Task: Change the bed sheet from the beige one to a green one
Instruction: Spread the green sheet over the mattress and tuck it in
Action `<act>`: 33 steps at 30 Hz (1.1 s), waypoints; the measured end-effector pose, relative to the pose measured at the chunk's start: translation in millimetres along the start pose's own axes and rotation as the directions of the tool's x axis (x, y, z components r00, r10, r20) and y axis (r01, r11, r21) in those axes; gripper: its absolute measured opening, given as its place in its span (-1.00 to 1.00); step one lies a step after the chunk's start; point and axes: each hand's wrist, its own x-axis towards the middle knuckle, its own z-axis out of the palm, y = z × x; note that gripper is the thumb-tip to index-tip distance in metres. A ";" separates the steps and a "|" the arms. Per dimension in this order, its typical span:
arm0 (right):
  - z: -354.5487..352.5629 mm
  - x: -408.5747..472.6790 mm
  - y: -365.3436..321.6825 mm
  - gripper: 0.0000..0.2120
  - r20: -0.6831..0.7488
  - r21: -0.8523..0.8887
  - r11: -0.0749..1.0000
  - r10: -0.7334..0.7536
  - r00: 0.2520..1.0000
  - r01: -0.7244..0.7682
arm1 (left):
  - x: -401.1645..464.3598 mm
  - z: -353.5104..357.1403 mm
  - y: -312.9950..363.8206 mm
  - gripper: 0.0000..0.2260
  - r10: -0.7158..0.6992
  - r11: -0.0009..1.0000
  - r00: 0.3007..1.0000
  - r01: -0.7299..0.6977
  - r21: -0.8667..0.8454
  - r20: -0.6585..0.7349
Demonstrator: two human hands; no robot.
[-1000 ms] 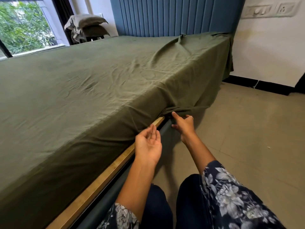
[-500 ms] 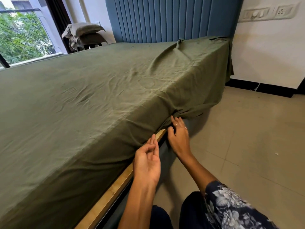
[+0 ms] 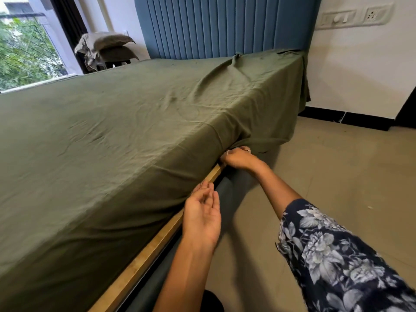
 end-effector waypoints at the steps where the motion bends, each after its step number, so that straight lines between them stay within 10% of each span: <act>1: -1.8 -1.5 7.4 -0.73 -0.039 0.233 0.971 -0.046 0.998 0.054 | -0.6 3.7 -0.1 -0.82 -0.021 1.000 1.000 0.021 0.008 0.019; 3: -4.5 -12.1 25.4 -0.84 -0.165 0.755 0.651 0.075 0.984 0.077 | 0.7 14.2 1.5 -0.87 -0.044 0.998 0.998 0.043 0.041 0.043; 5: -9.6 -16.9 57.2 -0.81 -0.160 0.904 0.427 0.281 0.946 0.025 | 8.2 24.4 -0.8 -0.86 -0.035 0.997 0.999 0.033 0.068 0.031; 16: -57.9 -20.4 87.9 -0.81 -0.093 0.698 0.705 0.268 0.959 -0.129 | 12.1 78.2 -6.3 -0.72 -0.036 0.884 0.999 0.041 0.465 -0.019; 19: -57.9 -6.6 77.6 -0.86 -0.199 0.490 0.872 0.095 0.975 0.015 | 14.9 87.7 -13.5 -0.74 -0.041 0.599 0.995 -0.046 0.800 0.088; 22: -54.1 4.8 78.1 -0.87 -0.256 0.262 0.956 -0.064 0.964 0.133 | 30.8 92.0 -27.2 -0.72 0.043 0.065 0.941 -0.338 0.939 0.336; 26: -47.7 22.4 102.4 -0.72 -0.291 -0.007 0.973 -0.222 0.931 0.230 | 73.8 84.6 -42.5 -0.57 -0.124 -0.809 0.696 -0.483 0.333 0.707; 30: -55.2 31.4 136.6 -0.43 -0.272 -0.313 0.899 -0.393 0.879 0.305 | 105.9 83.7 -35.8 -0.60 -0.186 -0.947 0.421 -0.317 -0.048 0.888; 33: -58.4 34.1 146.1 -0.36 -0.212 -0.411 0.856 -0.424 0.881 0.313 | 130.0 83.0 -27.5 -0.55 -0.112 -0.966 0.389 -0.258 -0.008 0.915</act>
